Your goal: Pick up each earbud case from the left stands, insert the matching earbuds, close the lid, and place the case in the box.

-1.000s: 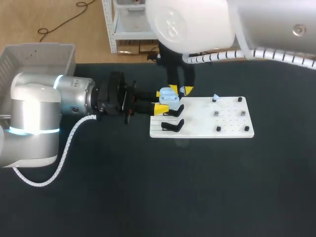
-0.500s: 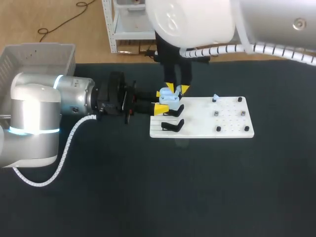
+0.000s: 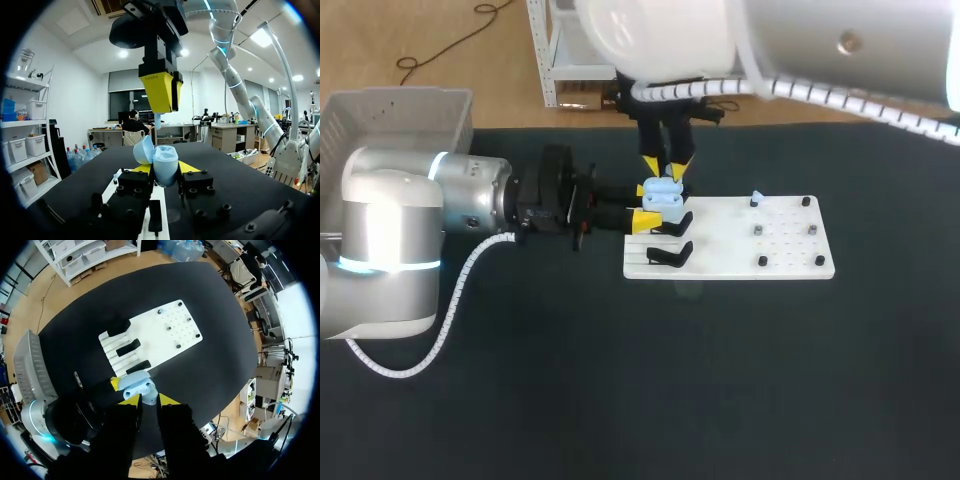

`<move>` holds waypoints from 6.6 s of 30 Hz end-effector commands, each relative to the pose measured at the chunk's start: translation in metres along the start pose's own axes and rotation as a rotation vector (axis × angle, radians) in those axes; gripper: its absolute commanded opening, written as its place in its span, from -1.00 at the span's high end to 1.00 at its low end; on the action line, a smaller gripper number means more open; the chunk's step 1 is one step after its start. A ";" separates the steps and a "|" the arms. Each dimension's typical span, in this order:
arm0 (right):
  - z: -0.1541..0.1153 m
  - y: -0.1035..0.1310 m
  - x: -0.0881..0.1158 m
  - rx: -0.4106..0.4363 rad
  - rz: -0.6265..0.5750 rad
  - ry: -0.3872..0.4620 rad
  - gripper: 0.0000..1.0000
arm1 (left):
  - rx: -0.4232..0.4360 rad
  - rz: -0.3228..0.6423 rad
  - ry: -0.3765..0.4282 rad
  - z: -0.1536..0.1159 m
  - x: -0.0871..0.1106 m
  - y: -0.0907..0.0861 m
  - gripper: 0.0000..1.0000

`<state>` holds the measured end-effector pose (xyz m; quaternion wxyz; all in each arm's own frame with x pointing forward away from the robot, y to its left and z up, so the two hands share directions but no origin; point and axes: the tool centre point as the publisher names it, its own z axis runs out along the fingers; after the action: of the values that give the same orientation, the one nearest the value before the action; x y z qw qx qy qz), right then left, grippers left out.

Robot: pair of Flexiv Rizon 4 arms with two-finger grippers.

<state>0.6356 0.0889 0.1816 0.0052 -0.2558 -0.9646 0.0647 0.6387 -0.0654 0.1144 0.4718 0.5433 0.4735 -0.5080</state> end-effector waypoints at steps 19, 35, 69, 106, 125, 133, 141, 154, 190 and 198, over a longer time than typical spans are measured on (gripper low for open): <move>0.013 0.004 0.007 -0.026 0.021 0.013 1.00 | 0.001 0.000 0.000 0.000 0.000 0.000 1.00; 0.020 0.004 0.007 -0.021 0.036 0.037 1.00 | 0.001 0.000 0.000 0.000 0.000 0.000 1.00; 0.030 0.005 0.004 0.002 0.058 0.043 -0.24 | 0.001 0.000 0.000 0.000 0.000 0.000 1.00; 0.033 -0.094 -0.088 -0.393 -0.319 -0.074 -0.22 | 0.001 0.000 0.000 0.000 0.000 0.000 1.00; 0.115 -0.076 -0.154 -0.241 -0.402 -0.131 -0.25 | 0.001 0.000 0.000 0.000 0.000 0.000 1.00; 0.138 -0.064 -0.166 -0.259 -0.405 -0.125 -0.02 | 0.001 0.000 0.000 0.000 0.000 0.000 1.00; 0.152 -0.055 -0.173 -0.272 -0.414 -0.118 0.07 | 0.001 0.000 0.000 0.000 0.000 0.000 1.00; 0.165 -0.051 -0.174 -0.294 -0.407 -0.081 0.11 | 0.001 0.000 0.000 0.000 0.000 0.000 1.00; 0.182 -0.044 -0.174 -0.314 -0.383 -0.028 0.43 | 0.001 0.000 0.000 0.000 0.000 0.000 1.00; 0.183 -0.043 -0.174 -0.311 -0.384 -0.025 0.58 | 0.001 0.000 0.000 0.000 0.000 0.000 1.00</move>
<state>0.7569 -0.0567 0.0094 -0.0347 -0.0646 -0.9938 -0.0838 0.6387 -0.0655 0.1144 0.4718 0.5433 0.4734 -0.5080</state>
